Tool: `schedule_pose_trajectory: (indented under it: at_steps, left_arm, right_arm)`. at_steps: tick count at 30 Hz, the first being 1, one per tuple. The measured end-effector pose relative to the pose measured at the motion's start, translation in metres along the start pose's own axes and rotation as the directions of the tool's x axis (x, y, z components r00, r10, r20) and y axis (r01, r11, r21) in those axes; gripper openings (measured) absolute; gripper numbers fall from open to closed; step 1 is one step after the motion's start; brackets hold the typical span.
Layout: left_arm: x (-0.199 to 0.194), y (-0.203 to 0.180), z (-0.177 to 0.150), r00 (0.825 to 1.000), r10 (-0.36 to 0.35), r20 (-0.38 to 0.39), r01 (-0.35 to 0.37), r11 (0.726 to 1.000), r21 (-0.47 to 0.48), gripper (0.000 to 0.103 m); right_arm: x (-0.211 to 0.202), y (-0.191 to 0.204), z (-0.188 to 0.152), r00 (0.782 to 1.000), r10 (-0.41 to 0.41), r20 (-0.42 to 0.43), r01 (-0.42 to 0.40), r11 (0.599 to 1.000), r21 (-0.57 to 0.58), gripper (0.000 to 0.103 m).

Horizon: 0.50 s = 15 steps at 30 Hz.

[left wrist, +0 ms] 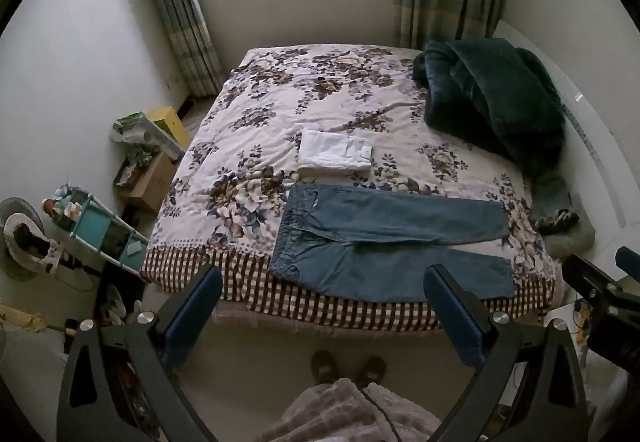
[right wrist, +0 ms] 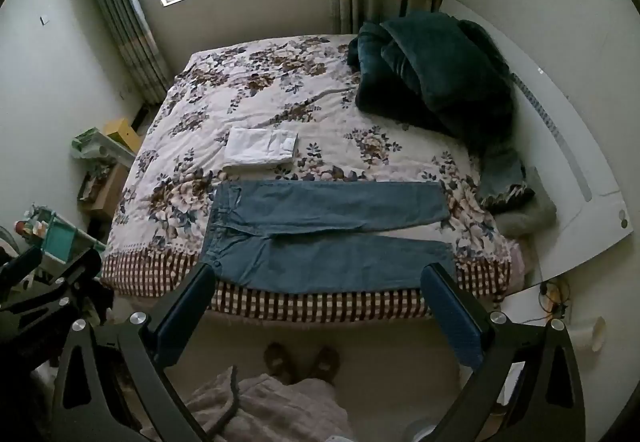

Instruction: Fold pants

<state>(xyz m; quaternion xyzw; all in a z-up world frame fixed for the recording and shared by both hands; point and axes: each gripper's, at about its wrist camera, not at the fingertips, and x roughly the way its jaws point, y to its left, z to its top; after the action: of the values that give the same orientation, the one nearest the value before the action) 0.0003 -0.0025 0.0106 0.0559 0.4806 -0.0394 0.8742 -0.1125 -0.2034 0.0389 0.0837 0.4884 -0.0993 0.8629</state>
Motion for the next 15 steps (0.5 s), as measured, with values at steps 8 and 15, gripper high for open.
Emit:
schedule_pose_trajectory:
  at_steps: [8,15]
  left_arm:
    - [-0.004,-0.001,0.006,1.0,-0.005,0.014,0.005,1.0,0.003,0.103]
    - [-0.004,-0.002,0.007,1.0,-0.005,0.016,0.005,1.0,0.0,0.103]
  right_arm:
    - [-0.006,0.006,0.005,1.0,-0.018,0.008,0.018,1.0,-0.018,0.103]
    - [-0.012,0.011,0.006,0.999,-0.029,0.019,0.029,0.999,-0.03,0.103]
